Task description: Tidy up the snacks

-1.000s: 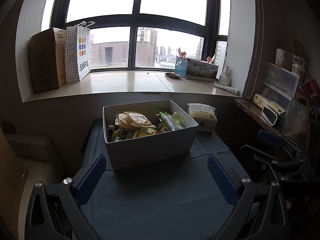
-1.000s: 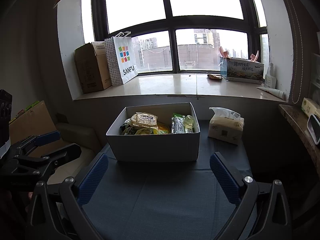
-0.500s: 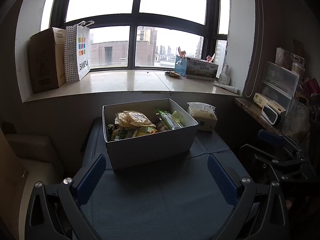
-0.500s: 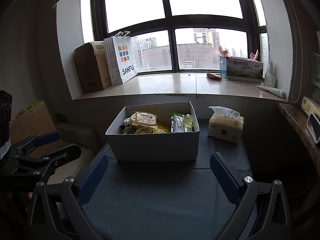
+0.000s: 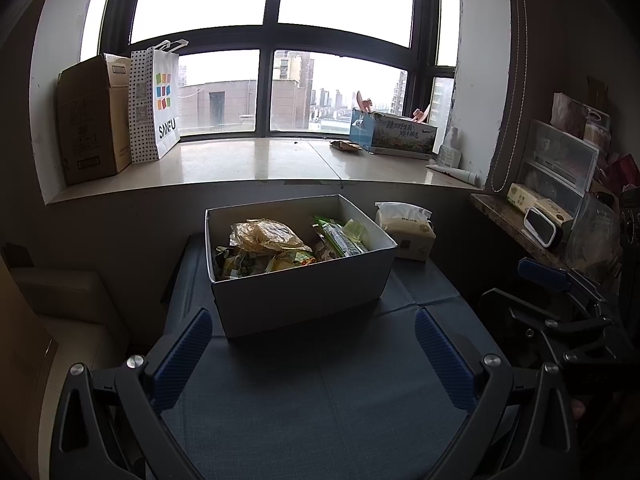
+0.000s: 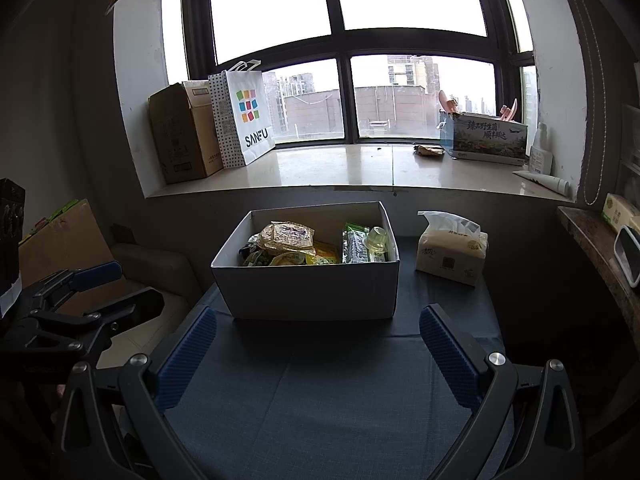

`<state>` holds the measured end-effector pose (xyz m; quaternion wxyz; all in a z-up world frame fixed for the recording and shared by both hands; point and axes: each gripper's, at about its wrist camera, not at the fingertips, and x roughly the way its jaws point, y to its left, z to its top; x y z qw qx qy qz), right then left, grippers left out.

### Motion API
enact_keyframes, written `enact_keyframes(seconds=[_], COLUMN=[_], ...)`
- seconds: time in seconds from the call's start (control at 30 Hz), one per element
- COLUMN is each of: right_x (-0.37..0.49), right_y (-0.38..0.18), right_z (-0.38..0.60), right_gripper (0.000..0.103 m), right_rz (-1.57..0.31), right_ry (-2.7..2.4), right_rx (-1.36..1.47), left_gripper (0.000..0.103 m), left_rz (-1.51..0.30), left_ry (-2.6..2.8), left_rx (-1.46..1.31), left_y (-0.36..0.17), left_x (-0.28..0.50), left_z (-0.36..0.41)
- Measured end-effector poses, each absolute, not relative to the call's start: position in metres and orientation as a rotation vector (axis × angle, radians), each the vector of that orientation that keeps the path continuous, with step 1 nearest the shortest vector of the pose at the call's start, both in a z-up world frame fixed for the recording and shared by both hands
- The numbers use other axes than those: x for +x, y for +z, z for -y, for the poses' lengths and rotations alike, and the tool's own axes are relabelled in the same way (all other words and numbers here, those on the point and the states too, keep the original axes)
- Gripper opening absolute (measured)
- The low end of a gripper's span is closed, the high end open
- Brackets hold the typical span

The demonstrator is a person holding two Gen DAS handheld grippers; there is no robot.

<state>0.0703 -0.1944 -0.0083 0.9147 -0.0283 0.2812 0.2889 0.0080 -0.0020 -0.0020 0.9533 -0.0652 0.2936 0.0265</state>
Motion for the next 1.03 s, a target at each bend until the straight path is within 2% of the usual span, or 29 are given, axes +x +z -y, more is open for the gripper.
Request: enact_keyframes(seconds=[1.03], right_x=[0.0702], right_y=[-0.0094], right_z=[0.1934], right_gripper=[0.103], right_rz=[-0.584], right_ry=[0.595], right_rx=[-0.065], left_gripper=[0.103], left_rz=[-0.59], left_ry=[0.039], left_rx=[-0.129], left_y=[-0.0011], left_x=[0.0073], left_z=[0.0008])
